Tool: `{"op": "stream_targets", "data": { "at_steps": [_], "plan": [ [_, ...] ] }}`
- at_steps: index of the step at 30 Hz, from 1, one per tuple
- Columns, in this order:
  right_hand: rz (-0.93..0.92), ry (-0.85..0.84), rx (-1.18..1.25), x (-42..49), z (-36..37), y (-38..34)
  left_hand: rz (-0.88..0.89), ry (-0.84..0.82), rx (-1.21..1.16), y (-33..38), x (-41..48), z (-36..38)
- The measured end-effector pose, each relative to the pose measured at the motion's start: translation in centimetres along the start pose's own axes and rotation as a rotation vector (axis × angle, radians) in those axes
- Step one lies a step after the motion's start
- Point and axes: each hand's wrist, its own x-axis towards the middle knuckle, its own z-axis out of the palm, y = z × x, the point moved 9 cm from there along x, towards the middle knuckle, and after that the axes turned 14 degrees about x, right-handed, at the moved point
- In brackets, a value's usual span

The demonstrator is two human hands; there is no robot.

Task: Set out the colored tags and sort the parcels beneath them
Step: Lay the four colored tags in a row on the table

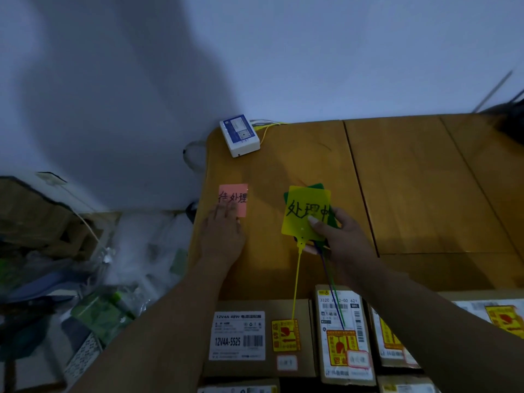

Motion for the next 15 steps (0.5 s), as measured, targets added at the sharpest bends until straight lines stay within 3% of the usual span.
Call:
{"op": "stream_targets", "data": {
  "at_steps": [2,4,7,9,11,15],
  "plan": [
    [0.001,0.016,-0.007,0.2,-0.6,-0.6,-0.018,0.041,-0.034,1.4,-0.1,-1.3],
    [-0.02,0.022,-0.023,0.2,-1.2,-1.7,-0.033,0.06,-0.229,3.9,-0.4,-2.8],
    [-0.045,0.046,0.005,0.4,-2.6,-3.7,-0.235,-0.131,-0.994,8.4,-1.9,-3.7],
    [-0.061,0.061,-0.001,0.6,-3.6,-5.1,-0.283,-0.302,-1.35,12.6,-3.1,-3.7],
    [-0.082,0.069,-0.024,1.0,-5.0,-6.6,-0.234,-0.348,-1.426,16.1,-3.9,-4.5],
    [-0.116,0.08,-0.033,1.6,-7.9,-9.5,-0.34,-0.32,-1.553,19.5,-4.6,-4.6]
  ]
}}
